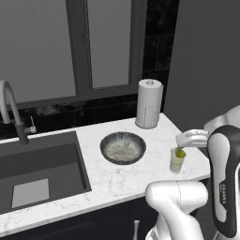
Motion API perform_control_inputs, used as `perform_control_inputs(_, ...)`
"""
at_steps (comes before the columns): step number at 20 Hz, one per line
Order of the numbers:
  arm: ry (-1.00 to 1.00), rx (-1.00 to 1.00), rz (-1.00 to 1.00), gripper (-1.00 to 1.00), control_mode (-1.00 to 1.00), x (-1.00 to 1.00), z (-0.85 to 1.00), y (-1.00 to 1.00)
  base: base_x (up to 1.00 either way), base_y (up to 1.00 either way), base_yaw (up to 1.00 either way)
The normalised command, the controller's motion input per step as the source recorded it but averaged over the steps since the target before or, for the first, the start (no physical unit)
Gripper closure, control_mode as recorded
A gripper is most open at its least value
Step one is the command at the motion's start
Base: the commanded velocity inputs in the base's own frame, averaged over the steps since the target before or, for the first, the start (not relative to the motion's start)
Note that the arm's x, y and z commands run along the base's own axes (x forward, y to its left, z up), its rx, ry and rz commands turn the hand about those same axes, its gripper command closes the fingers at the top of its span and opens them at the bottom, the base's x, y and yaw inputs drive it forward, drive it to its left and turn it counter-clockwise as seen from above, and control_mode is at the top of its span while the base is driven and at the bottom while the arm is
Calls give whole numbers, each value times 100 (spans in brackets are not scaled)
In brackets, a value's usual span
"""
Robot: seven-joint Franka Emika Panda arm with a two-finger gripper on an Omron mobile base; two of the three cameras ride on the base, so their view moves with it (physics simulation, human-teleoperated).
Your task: Grab a lemon wedge from the fridge and one ice cube from the ice bowl, and put them in the glass of lemonade.
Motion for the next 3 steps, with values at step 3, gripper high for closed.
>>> perform_control_inputs(3, -21, 0, 2, -100, -100, -11, 26, 37, 0, 0, 0)
